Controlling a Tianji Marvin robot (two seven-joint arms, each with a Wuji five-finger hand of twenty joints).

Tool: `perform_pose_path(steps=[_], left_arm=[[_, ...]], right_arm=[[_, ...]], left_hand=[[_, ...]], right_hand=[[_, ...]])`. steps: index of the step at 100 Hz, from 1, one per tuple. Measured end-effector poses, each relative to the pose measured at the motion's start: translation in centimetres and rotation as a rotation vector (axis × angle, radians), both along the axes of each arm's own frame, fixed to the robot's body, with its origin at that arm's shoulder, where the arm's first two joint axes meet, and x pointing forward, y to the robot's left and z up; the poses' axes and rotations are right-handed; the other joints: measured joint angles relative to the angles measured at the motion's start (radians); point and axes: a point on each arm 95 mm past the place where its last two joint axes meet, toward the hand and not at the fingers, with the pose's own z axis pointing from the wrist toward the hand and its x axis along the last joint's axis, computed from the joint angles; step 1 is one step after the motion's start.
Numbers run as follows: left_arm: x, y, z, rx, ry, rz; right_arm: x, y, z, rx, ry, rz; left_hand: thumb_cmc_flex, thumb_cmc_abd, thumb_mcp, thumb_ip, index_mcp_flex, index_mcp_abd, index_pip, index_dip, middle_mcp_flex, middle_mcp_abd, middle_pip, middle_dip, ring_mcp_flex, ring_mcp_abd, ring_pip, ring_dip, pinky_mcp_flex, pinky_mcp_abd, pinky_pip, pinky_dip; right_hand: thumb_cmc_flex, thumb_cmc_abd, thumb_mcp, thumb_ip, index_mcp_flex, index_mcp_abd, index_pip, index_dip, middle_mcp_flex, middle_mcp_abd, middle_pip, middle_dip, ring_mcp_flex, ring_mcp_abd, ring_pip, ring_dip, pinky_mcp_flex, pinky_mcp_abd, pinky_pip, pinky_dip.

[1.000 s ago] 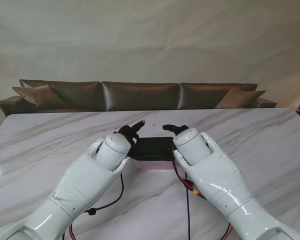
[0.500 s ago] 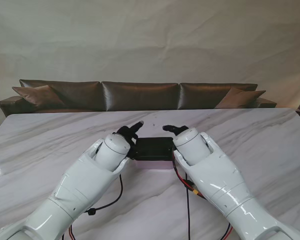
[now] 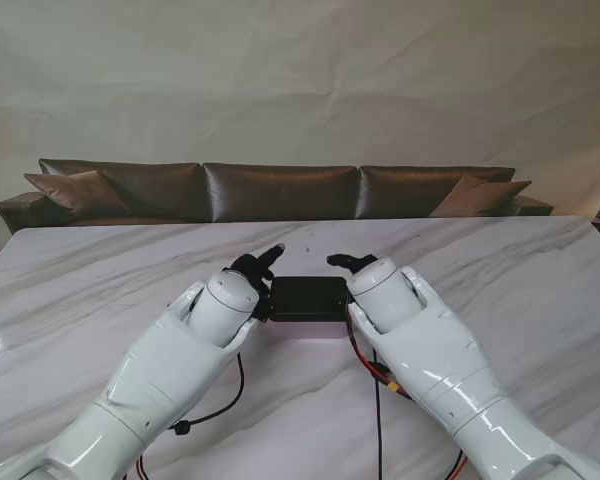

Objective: Refill a tissue box and feed the first sheet

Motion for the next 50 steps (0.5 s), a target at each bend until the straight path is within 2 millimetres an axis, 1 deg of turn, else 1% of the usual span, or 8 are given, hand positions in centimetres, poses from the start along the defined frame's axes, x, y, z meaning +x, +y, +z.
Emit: perform_pose_path(steps=[5, 7, 36, 40, 44, 50], left_arm=[[0.0, 0.1, 0.0, 0.002, -0.002, 0.001], [0.0, 0.1, 0.1, 0.004, -0.003, 0.002], [-0.3, 0.8, 0.5, 0.034, -0.013, 0.012], [-0.2, 0.9, 0.4, 0.038, -0.013, 0.011], [-0.2, 1.1, 0.4, 0.039, -0.01, 0.006], [-0.2, 1.3, 0.4, 0.044, -0.003, -0.008]], right_arm=[[0.0, 0.0, 0.0, -0.002, 0.002, -0.001], [-0.1, -0.1, -0.1, -0.003, 0.003, -0.002], [-0.6, -0.5, 0.1, -0.022, 0.009, -0.008], [-0.6, -0.6, 0.1, -0.026, 0.009, -0.007], [-0.6, -0.7, 0.1, -0.032, 0.012, -0.004], [-0.7, -0.9, 0.1, -0.045, 0.016, 0.008]], left_hand=[[0.0, 0.0, 0.0, 0.0, 0.002, 0.0, 0.007, 0.001, 0.0, 0.0, 0.0, 0.0, 0.0, 0.0, 0.0, 0.0, 0.0, 0.0, 0.0, 0.0], [0.0, 0.0, 0.0, 0.0, 0.014, 0.0, 0.013, 0.001, 0.0, -0.001, 0.0, 0.0, 0.0, 0.0, 0.0, 0.0, 0.0, 0.0, 0.0, 0.0], [0.0, 0.0, 0.0, 0.0, 0.016, 0.0, 0.012, 0.002, 0.0, -0.007, 0.0, 0.0, 0.0, -0.001, 0.0, 0.0, 0.0, 0.0, 0.0, 0.0], [0.0, 0.0, 0.0, 0.0, 0.016, 0.0, 0.012, 0.002, 0.0, -0.007, 0.0, 0.0, 0.0, -0.001, 0.0, 0.0, 0.0, 0.0, 0.0, 0.0], [0.0, 0.0, 0.0, 0.0, 0.016, 0.0, 0.012, 0.002, 0.0, -0.007, 0.0, 0.0, 0.0, -0.001, 0.0, 0.0, 0.0, -0.001, 0.0, 0.0], [0.0, 0.0, 0.0, 0.0, 0.024, 0.0, 0.018, 0.002, 0.0, -0.008, 0.0, 0.0, 0.0, -0.003, 0.001, 0.0, 0.001, -0.001, 0.0, 0.0]], right_hand=[[0.0, 0.0, 0.0, 0.0, 0.0, 0.0, 0.0, 0.0, 0.0, 0.0, 0.0, 0.0, 0.0, 0.0, 0.0, 0.0, 0.0, 0.0, 0.0, 0.0], [0.0, 0.0, 0.0, 0.0, 0.0, -0.001, 0.0, 0.0, 0.0, 0.0, 0.0, 0.0, 0.0, 0.0, 0.0, 0.0, 0.0, 0.0, 0.0, 0.0], [0.0, 0.0, 0.0, 0.0, 0.0, -0.002, 0.0, 0.0, 0.0, -0.001, 0.0, 0.0, 0.0, 0.0, 0.0, 0.0, 0.0, 0.0, 0.0, 0.003], [0.006, 0.016, -0.002, 0.0, 0.0, -0.002, 0.0, 0.0, 0.0, -0.001, 0.0, 0.0, 0.0, 0.0, 0.0, 0.0, 0.0, 0.0, 0.0, 0.003], [0.012, 0.016, -0.008, 0.0, 0.0, -0.015, 0.0, 0.0, 0.0, -0.001, 0.0, 0.0, 0.0, 0.0, 0.0, 0.0, 0.0, 0.0, 0.0, 0.003], [0.012, 0.016, -0.014, 0.0, 0.003, -0.017, 0.0, 0.0, 0.0, -0.001, 0.0, 0.0, 0.0, 0.0, 0.0, 0.0, 0.0, 0.0, 0.0, 0.003]])
